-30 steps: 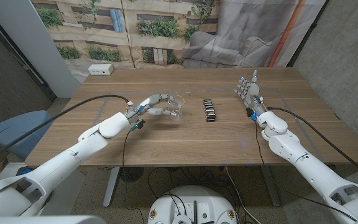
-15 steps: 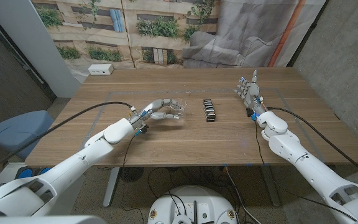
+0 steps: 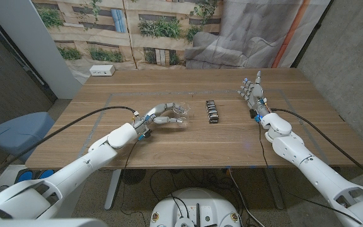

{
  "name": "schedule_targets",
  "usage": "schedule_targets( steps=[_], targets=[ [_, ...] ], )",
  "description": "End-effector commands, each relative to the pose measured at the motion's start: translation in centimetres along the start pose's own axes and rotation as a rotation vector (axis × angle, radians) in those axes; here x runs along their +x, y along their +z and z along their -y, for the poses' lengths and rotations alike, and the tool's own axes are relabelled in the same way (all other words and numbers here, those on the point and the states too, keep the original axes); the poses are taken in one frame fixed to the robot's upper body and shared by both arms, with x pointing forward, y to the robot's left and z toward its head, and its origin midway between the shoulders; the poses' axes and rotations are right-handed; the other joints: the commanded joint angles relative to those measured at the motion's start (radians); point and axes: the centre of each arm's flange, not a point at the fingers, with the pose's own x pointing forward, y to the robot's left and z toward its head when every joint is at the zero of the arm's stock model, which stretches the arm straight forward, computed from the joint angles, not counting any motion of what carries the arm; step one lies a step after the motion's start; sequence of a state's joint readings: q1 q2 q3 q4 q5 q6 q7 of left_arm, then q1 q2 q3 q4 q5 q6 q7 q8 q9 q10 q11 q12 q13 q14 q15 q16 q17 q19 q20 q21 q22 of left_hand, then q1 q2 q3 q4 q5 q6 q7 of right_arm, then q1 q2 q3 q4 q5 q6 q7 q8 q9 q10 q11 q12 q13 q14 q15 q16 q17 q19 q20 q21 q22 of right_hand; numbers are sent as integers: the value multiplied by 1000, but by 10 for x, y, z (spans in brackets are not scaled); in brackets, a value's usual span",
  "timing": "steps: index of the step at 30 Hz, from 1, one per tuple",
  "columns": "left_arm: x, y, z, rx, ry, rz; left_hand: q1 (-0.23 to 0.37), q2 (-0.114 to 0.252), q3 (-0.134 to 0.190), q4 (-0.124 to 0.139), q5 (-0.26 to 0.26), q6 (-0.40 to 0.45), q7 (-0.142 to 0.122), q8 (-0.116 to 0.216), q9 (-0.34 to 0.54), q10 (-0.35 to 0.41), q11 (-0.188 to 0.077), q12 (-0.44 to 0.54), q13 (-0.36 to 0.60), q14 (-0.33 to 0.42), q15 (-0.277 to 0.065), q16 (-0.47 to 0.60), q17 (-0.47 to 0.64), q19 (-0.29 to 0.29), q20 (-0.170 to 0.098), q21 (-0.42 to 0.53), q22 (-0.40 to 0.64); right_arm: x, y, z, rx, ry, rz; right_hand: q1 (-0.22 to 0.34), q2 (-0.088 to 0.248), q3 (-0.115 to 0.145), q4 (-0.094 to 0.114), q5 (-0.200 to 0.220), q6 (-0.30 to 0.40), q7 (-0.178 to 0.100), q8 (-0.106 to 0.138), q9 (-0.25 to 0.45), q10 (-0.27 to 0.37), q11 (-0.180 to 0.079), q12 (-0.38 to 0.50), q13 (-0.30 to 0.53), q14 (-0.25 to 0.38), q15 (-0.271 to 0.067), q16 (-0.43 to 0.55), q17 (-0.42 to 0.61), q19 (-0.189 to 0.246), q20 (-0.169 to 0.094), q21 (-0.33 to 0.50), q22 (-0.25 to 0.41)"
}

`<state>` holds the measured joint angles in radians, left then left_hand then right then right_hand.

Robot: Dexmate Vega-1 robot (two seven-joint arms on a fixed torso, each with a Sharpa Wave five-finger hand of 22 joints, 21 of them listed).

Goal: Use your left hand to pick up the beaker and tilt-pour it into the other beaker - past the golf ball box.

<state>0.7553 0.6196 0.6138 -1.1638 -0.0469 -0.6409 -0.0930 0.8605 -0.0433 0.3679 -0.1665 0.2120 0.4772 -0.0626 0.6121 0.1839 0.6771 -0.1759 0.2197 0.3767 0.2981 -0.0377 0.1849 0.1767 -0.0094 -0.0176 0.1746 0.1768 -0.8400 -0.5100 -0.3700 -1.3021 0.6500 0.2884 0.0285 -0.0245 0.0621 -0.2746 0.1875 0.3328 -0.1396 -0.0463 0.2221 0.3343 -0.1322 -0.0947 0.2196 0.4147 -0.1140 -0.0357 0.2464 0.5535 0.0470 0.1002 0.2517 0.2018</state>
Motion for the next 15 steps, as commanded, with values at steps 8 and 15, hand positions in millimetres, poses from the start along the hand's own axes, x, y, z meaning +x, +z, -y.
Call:
schedule_targets(
  steps=[8,15],
  targets=[
    [1,-5,9,47,10,-35,-13,88,1,-3,2,102,-76,22,0,55,-47,-2,-6,-1,-94,7,2,2,-2,11,-1,0,0,0,0,0,0,2,90,-6,1,5,-7,-1,6,3,-4,-2,6,5,-5,-19,3,2,-3,6,7,5],
    [2,-7,14,46,-10,-45,-14,86,2,-4,1,102,-80,11,-3,50,-48,-6,-13,-2,-91,6,1,-6,3,11,-1,0,0,0,0,0,0,2,90,-6,1,5,-7,-2,6,3,-4,-3,6,5,-5,-20,3,2,-3,5,7,5]
  ],
)
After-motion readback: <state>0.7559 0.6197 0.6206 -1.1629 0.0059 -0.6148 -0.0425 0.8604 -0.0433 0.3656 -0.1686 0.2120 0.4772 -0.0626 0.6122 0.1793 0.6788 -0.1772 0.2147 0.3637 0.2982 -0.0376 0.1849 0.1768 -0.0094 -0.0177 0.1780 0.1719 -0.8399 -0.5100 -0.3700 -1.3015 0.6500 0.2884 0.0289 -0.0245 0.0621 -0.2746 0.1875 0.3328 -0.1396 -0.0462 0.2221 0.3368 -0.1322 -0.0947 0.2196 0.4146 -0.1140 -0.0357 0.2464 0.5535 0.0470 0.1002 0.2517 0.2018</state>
